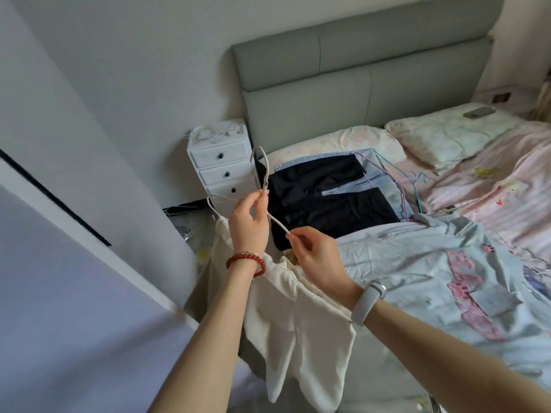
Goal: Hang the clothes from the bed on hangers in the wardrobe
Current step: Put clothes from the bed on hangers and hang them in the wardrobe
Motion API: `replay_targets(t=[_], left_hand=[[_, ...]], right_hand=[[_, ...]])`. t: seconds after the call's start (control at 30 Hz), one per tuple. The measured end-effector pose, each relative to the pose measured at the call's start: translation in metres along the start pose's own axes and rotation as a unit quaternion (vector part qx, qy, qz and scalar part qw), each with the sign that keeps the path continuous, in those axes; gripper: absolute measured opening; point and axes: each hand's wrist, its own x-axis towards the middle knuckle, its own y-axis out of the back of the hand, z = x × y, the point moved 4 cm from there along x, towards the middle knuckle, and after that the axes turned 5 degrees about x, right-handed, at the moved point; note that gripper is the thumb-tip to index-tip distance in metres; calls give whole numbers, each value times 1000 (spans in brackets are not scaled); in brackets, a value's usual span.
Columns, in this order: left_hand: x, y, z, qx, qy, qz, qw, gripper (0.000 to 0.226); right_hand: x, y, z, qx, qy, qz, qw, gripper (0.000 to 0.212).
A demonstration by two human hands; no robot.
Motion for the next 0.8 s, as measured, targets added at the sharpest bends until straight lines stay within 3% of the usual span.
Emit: replay_targets(t=[0.23,0.33,0.5,0.63,0.73,0.8], left_hand=[[78,-37,-34,42,38,79,995,23],[126,-59,-14,45,-27,79,995,23],[183,-137,54,52,-174,73,981,24],[206,-226,88,50,-217,-6,975,37],[202,-292,68,66,-156,-116,979,48],[189,-329,32,94,-96,-180,974,49]], right_hand=[[95,-13,17,3,17,-46,999,17],[144,-1,18,46,12,-31,998,17],[212,59,29,129,16,68,989,12],[258,133,58,139,31,185,972,12],[293,191,100,94,36,258,961,14],[316,221,146,45,-3,260,965,12]])
